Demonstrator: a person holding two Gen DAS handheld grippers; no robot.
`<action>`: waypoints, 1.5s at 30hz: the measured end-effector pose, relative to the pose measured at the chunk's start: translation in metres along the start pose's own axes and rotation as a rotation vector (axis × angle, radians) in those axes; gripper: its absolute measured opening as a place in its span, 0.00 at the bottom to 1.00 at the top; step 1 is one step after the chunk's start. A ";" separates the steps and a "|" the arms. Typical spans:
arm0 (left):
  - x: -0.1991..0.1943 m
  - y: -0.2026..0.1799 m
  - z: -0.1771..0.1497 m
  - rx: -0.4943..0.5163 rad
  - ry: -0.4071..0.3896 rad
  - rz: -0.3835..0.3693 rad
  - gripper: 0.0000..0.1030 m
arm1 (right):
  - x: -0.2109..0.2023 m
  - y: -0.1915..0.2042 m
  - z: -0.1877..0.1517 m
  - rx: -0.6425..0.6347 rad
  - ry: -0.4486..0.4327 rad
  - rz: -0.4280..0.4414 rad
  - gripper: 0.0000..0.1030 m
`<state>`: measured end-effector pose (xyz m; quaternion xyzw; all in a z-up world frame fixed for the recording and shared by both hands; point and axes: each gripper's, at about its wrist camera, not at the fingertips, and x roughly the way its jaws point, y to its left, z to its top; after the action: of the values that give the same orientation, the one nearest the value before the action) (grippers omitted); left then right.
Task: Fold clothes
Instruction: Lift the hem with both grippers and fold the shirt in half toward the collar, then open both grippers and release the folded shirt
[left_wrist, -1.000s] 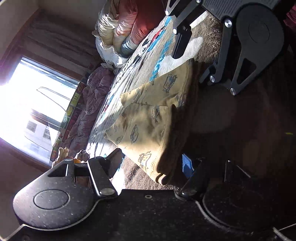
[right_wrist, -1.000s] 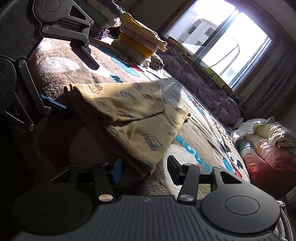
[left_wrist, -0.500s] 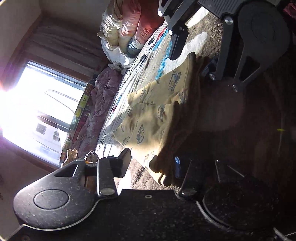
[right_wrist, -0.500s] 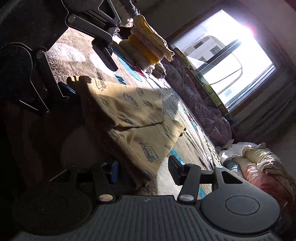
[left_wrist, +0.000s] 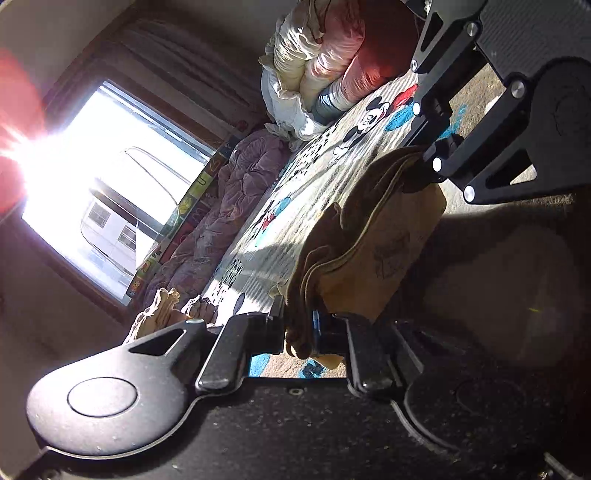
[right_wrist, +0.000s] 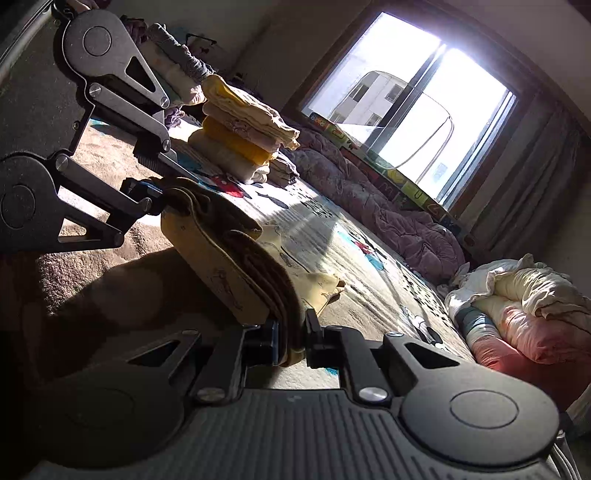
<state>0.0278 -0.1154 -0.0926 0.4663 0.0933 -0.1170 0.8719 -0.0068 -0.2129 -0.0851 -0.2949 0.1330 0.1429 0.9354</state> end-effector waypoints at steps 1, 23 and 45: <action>0.006 0.005 0.003 -0.008 0.001 0.003 0.12 | 0.005 -0.006 0.002 0.015 -0.004 0.000 0.14; 0.172 0.049 0.012 -0.146 0.041 0.005 0.12 | 0.174 -0.088 0.017 0.215 -0.037 0.079 0.14; 0.204 0.082 -0.010 -0.464 0.072 -0.116 0.30 | 0.211 -0.120 0.003 0.397 0.012 -0.001 0.29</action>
<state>0.2463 -0.0871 -0.0888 0.2515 0.1753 -0.1255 0.9435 0.2301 -0.2651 -0.0912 -0.1056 0.1640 0.1117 0.9744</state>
